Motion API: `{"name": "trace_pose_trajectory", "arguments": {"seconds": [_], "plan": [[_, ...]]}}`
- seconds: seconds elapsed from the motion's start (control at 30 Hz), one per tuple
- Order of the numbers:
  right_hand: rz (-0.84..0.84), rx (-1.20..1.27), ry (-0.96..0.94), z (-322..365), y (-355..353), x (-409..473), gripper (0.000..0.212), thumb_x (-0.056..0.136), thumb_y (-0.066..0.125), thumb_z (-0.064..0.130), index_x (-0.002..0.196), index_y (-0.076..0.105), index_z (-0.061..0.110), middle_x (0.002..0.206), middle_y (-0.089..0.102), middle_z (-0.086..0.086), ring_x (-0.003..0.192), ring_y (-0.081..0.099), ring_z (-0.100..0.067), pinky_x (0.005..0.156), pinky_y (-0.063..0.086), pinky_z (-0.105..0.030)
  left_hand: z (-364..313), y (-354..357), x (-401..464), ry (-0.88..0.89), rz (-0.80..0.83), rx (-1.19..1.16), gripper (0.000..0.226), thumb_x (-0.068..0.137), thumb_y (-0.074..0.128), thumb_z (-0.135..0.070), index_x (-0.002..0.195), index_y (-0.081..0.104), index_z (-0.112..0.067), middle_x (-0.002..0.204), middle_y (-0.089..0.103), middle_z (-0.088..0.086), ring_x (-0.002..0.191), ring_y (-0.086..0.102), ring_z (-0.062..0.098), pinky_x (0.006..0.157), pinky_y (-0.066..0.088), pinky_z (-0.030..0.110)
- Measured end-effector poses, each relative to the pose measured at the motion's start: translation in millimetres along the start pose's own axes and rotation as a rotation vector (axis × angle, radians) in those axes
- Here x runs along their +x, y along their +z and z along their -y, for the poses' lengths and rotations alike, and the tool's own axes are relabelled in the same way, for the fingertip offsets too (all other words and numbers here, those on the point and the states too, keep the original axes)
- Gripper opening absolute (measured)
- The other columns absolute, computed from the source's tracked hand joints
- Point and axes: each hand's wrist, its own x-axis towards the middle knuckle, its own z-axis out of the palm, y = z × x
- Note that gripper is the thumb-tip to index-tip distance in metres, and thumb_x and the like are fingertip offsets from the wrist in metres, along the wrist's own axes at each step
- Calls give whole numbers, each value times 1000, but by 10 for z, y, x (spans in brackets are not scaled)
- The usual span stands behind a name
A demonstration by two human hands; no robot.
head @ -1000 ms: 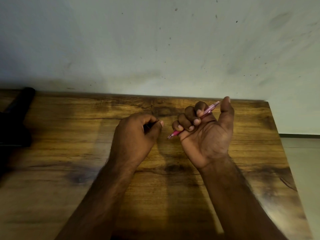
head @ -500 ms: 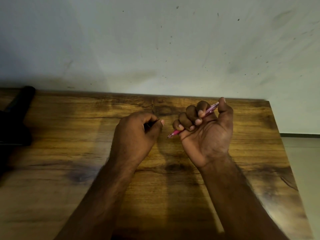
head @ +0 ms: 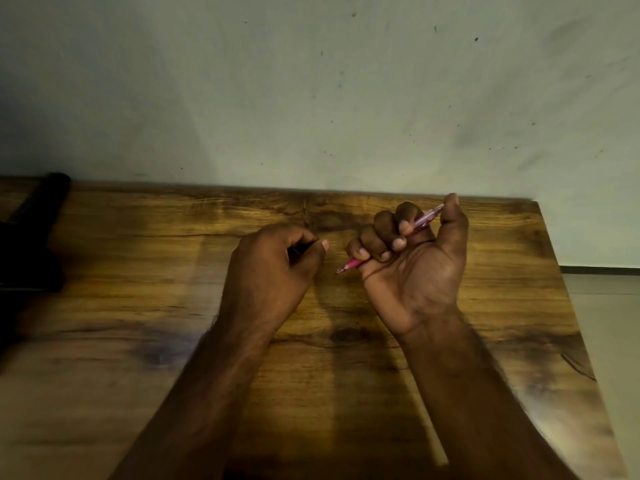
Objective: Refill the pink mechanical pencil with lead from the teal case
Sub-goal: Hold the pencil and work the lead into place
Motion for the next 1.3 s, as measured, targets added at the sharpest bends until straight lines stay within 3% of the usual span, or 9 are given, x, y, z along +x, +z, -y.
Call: {"name": "trace_pose_trajectory", "arguments": {"seconds": [0.23, 0.4, 0.57, 0.73, 0.9, 1.03, 1.2, 1.3], "plan": [[12, 2, -3, -4, -1, 8, 61, 102, 33, 58, 62, 48, 13, 54, 33, 1, 52, 26, -15, 58, 32, -32, 9, 8, 7, -1, -12, 8, 11, 92, 73, -40, 86, 76, -32, 73, 70, -18, 72, 65, -2, 60, 47, 18], [-3, 5, 6, -3, 1, 3, 65, 98, 37, 68, 64, 45, 13, 54, 31, 1, 53, 23, -15, 58, 32, -33, -3, 10, 9, 3, -9, 14, 13, 92, 72, -41, 84, 76, -31, 72, 69, -17, 70, 64, -1, 59, 48, 21], [-6, -7, -3, -14, -13, 9, 60, 102, 35, 58, 63, 46, 13, 54, 31, 2, 51, 26, -14, 57, 32, -31, -11, 0, 10, 8, -9, 22, 11, 92, 73, -39, 86, 77, -30, 74, 70, -17, 69, 64, -2, 61, 50, 21], [-28, -6, 6, -9, -9, 5, 65, 99, 36, 66, 62, 46, 14, 54, 30, 1, 53, 24, -15, 57, 31, -32, -8, 7, 4, 11, -9, 22, 10, 93, 74, -38, 87, 77, -30, 74, 70, -18, 70, 64, -3, 61, 48, 19], [-38, -14, -1, -9, -7, 10, 61, 102, 33, 58, 62, 45, 14, 53, 30, 1, 51, 25, -15, 56, 32, -32, -4, 11, -2, 9, -2, 25, 11, 93, 73, -39, 86, 77, -32, 73, 69, -18, 74, 64, -3, 59, 46, 18], [-51, -9, 8, 3, -16, 11, 65, 99, 35, 65, 60, 45, 14, 53, 30, 1, 53, 22, -15, 56, 31, -32, 7, 22, 1, 10, 0, 21, 12, 93, 72, -40, 88, 77, -31, 74, 70, -18, 75, 65, -3, 60, 49, 19], [-45, -7, 6, -3, -31, 28, 62, 101, 34, 57, 58, 45, 14, 50, 30, 1, 49, 24, -15, 56, 30, -31, 34, 32, 8, 20, -9, 15, 11, 92, 73, -40, 86, 78, -31, 73, 69, -19, 72, 65, -2, 59, 45, 17], [-56, 1, 10, 1, -30, 27, 64, 99, 35, 63, 59, 45, 14, 51, 30, 1, 50, 24, -15, 56, 31, -31, 38, 39, 9, 16, -11, 17, 11, 92, 73, -41, 85, 77, -32, 72, 69, -19, 72, 65, -2, 59, 45, 16]]}}
